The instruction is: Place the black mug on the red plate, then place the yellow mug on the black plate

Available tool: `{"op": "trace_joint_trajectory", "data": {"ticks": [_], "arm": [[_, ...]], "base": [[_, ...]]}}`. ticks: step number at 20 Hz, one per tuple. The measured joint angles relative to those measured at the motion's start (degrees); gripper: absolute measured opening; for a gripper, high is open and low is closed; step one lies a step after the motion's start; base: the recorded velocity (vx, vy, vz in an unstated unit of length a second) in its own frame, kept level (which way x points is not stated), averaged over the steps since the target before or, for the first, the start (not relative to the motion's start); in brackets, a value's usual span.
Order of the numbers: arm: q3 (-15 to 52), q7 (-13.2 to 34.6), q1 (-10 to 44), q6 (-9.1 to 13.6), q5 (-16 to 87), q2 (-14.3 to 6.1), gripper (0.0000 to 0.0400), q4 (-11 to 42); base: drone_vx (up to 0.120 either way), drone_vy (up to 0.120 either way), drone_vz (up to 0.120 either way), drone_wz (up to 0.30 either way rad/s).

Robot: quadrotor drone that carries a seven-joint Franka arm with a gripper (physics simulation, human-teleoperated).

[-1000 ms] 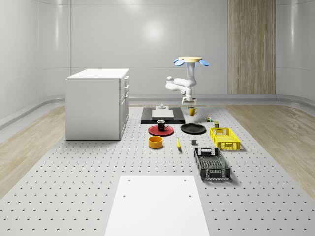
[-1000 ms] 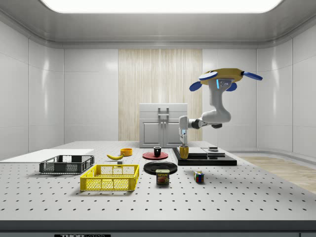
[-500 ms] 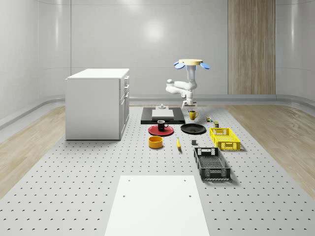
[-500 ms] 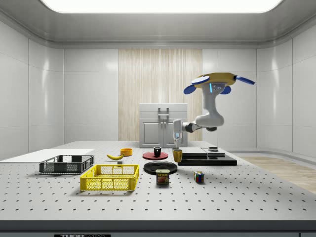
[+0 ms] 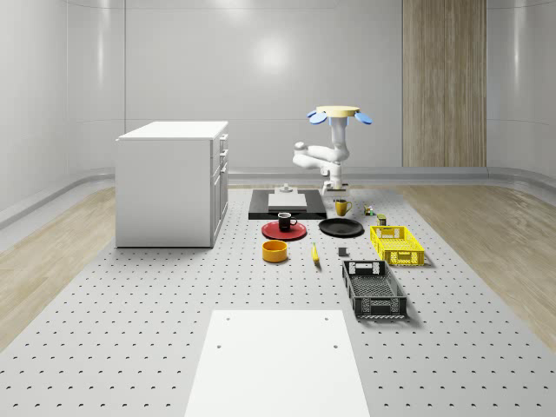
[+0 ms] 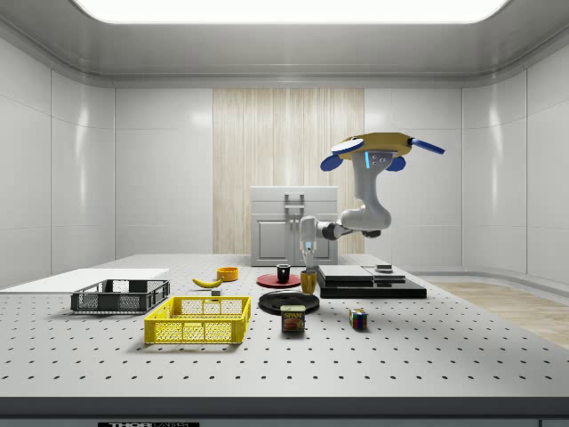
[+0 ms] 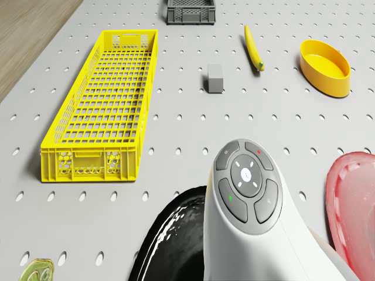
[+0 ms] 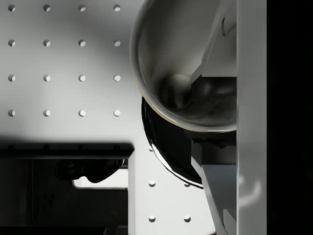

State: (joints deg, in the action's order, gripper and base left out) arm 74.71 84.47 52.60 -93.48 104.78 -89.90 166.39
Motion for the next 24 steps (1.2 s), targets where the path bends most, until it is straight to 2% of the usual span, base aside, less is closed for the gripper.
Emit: {"op": "trace_joint_trajectory", "data": {"ticks": [10,24], "arm": [[0.01,0.01,0.01,-0.04,-0.02,-0.05,0.011,0.0],[-8.3,0.16,1.75,-2.87,7.86,-0.1,0.011,-2.41]], "base": [[0.116,-0.02,0.0,0.0],[0.0,0.0,0.0,0.0]]}}
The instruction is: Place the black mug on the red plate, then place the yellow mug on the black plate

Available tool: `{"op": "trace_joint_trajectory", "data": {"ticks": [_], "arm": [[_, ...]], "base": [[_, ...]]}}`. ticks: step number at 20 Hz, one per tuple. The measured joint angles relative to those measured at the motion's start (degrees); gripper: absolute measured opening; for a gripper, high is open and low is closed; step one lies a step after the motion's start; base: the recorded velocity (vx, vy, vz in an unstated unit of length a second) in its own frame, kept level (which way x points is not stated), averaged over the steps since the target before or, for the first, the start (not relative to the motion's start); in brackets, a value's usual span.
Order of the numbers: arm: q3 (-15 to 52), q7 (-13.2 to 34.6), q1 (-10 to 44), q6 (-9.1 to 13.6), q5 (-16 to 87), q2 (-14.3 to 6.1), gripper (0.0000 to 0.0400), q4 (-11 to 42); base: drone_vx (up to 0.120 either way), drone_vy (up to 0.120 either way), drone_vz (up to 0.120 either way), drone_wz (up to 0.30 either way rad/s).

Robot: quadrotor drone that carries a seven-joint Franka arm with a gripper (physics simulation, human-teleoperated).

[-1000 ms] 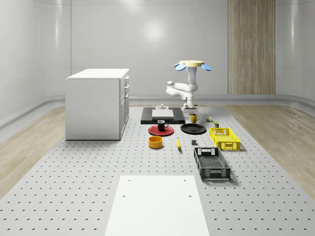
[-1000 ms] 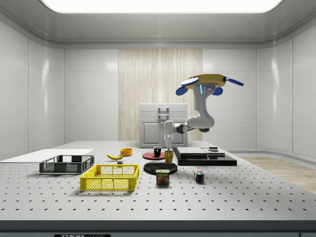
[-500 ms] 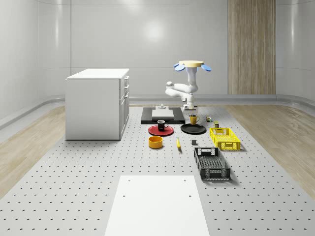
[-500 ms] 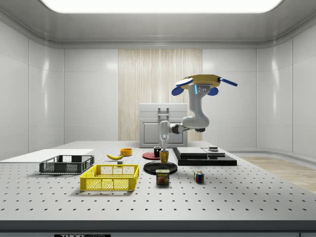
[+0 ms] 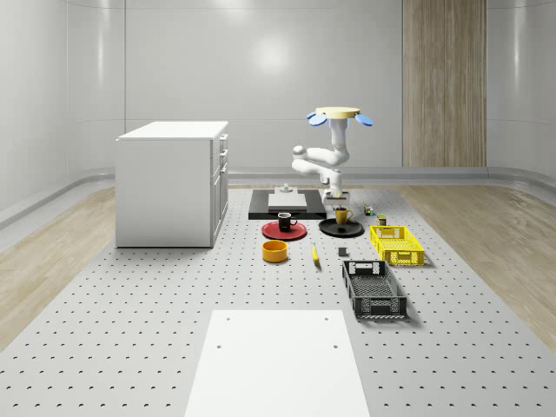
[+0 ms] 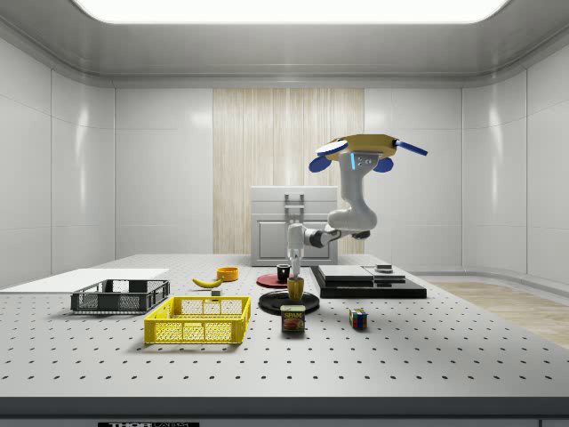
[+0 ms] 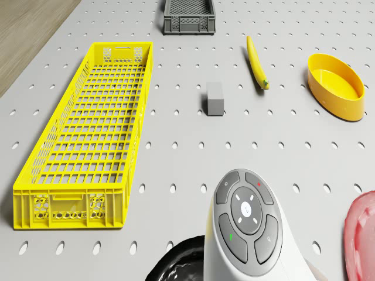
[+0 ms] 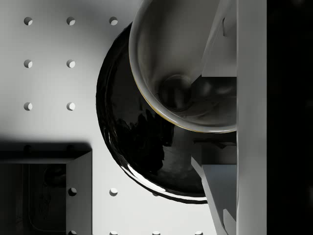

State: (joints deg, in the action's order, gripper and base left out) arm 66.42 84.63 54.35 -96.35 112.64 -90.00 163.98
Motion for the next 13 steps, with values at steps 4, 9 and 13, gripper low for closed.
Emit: {"op": "trace_joint_trajectory", "data": {"ticks": [4,9,13], "arm": [[-1.39,-0.01,0.3,-0.36,1.35,0.2,0.0284,-0.51],[0.91,-0.15,-0.42,0.75,-0.75,0.38,0.0367,0.38],[3.4,-0.23,-1.05,1.76,-3.07,0.5,0.0388,1.2]], "base": [[0.0,0.0,0.0,0.0],[0.0,0.0,0.0,0.0],[0.0,0.0,0.0,0.0]]}}
